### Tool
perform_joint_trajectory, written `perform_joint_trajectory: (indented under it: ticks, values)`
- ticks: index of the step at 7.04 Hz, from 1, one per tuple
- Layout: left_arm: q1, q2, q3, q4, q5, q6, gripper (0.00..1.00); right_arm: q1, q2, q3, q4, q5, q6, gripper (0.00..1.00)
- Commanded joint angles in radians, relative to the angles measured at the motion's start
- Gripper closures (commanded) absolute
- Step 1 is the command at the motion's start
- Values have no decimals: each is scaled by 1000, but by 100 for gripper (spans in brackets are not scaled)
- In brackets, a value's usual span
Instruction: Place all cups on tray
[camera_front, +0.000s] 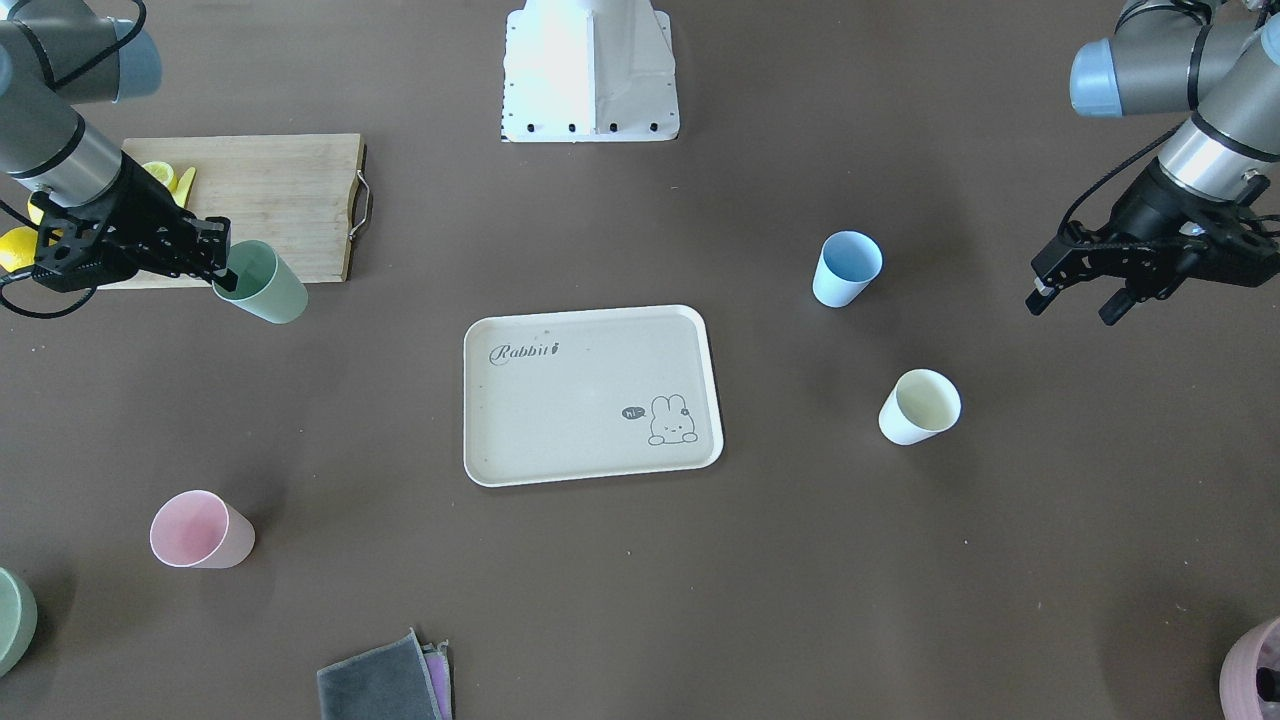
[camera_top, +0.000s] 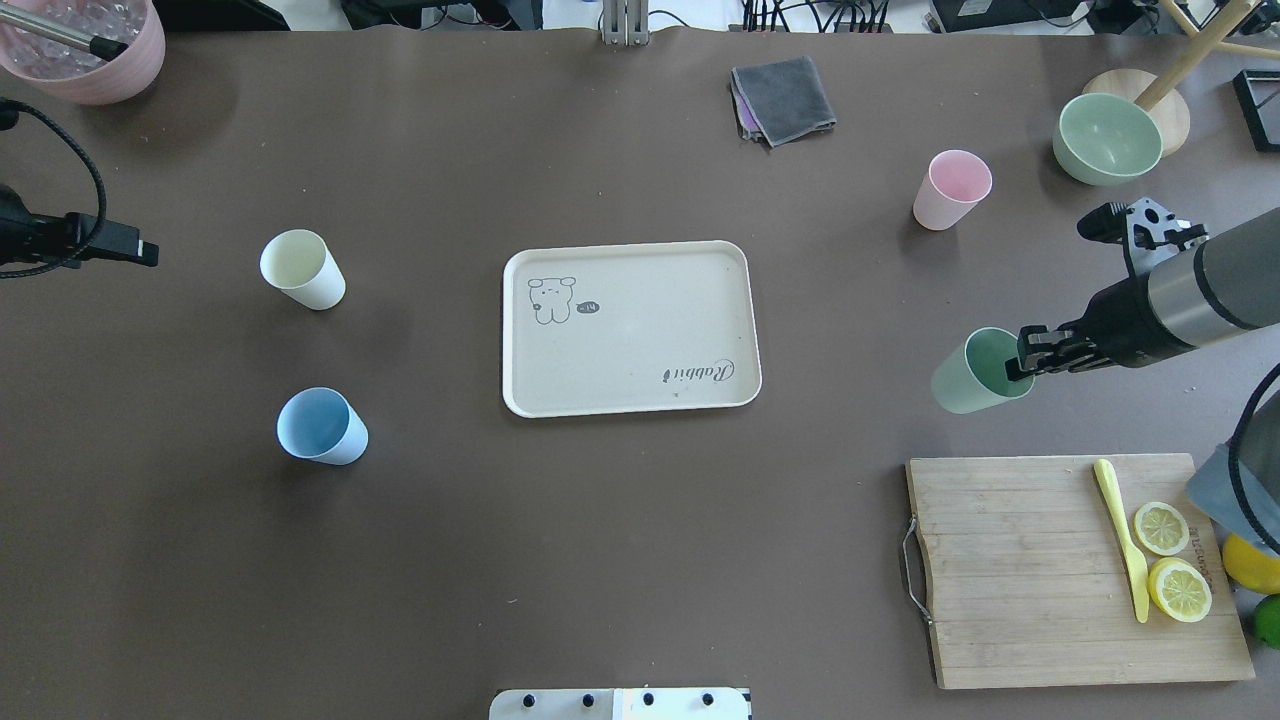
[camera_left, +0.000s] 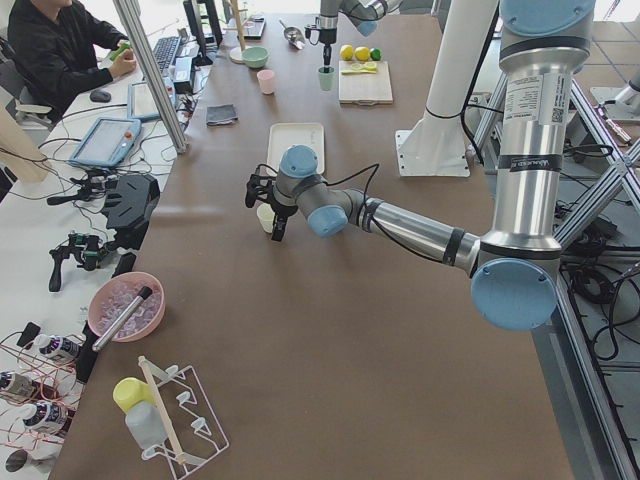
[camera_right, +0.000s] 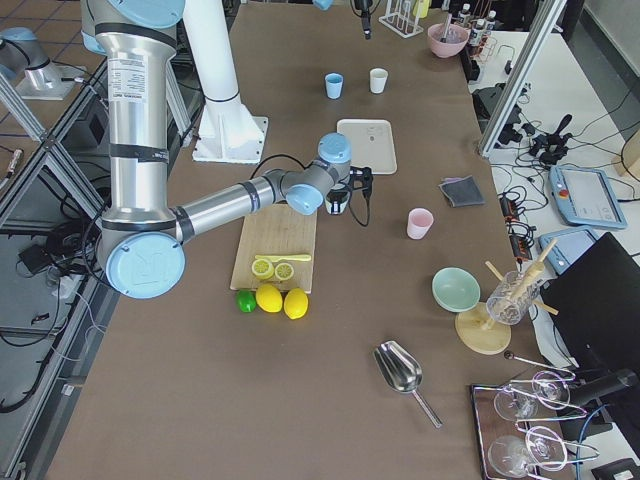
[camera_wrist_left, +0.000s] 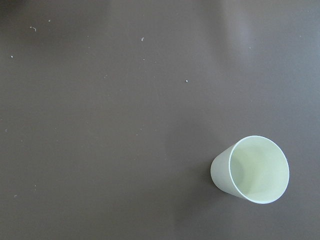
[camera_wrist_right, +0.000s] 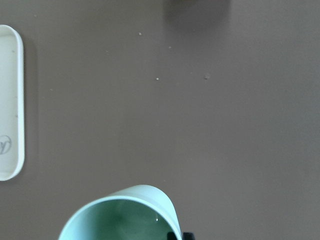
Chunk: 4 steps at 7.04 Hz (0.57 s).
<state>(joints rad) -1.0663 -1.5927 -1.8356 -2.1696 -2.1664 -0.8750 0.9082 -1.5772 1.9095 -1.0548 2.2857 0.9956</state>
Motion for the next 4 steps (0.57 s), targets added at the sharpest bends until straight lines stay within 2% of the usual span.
perform_joint_trajectory:
  ticks: [1, 3, 4]
  values:
    - [58, -4, -13, 1, 8, -46, 3, 38, 84, -4, -22, 52, 47, 100]
    - [164, 0, -69, -1, 14, -157, 3, 31, 193, -6, -141, 41, 58, 100]
    - [234, -1, -92, -3, 46, -203, 3, 23, 241, -7, -196, 9, 60, 100]
